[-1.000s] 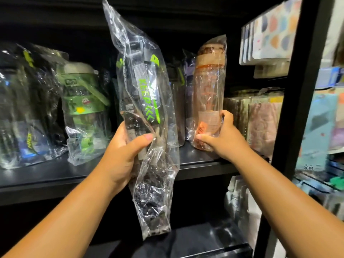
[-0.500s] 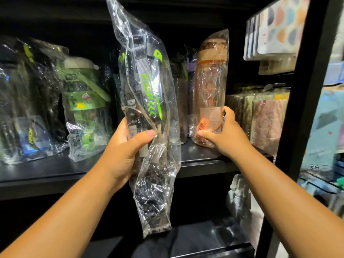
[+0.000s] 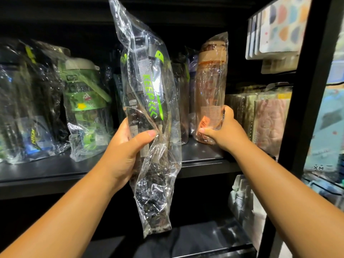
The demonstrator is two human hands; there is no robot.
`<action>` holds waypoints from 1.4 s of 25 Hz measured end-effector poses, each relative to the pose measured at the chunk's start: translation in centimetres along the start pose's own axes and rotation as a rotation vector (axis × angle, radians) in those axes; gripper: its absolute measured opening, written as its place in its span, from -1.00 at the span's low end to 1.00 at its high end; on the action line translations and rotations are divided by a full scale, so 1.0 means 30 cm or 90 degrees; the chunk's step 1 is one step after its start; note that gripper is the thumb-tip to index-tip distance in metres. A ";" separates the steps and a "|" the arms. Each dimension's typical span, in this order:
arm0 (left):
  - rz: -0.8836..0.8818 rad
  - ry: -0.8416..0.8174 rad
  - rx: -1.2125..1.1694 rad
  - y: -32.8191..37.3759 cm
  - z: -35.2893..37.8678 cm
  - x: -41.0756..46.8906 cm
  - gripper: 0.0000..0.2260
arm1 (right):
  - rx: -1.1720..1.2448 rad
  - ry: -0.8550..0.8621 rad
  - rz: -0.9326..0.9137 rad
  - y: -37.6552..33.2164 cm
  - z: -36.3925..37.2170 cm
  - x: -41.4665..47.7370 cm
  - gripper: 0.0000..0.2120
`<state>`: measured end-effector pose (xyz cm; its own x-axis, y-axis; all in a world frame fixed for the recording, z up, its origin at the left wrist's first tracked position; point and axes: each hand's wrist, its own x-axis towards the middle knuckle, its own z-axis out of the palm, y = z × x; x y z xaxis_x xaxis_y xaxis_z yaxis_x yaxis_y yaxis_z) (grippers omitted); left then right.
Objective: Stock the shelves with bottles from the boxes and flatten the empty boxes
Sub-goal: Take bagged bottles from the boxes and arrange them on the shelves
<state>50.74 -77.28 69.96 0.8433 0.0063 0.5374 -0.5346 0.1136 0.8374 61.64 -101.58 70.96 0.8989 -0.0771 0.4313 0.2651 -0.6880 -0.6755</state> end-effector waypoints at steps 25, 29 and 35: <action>0.018 -0.150 0.293 0.109 0.080 0.017 -0.15 | 0.602 -0.087 -0.109 -0.322 -0.050 -0.264 -0.51; 0.007 -0.140 0.307 0.124 0.001 0.020 -0.26 | 0.562 0.043 -0.154 -0.324 -0.074 -0.250 -0.48; 0.107 -0.031 0.710 0.018 -0.174 -0.039 -0.64 | 0.354 0.185 -0.162 -0.307 -0.028 -0.245 -0.42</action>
<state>49.76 -72.03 69.25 0.7657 -0.1039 0.6348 -0.4131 -0.8359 0.3614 52.30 -95.28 74.53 0.6751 -0.2066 0.7082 0.6659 -0.2426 -0.7055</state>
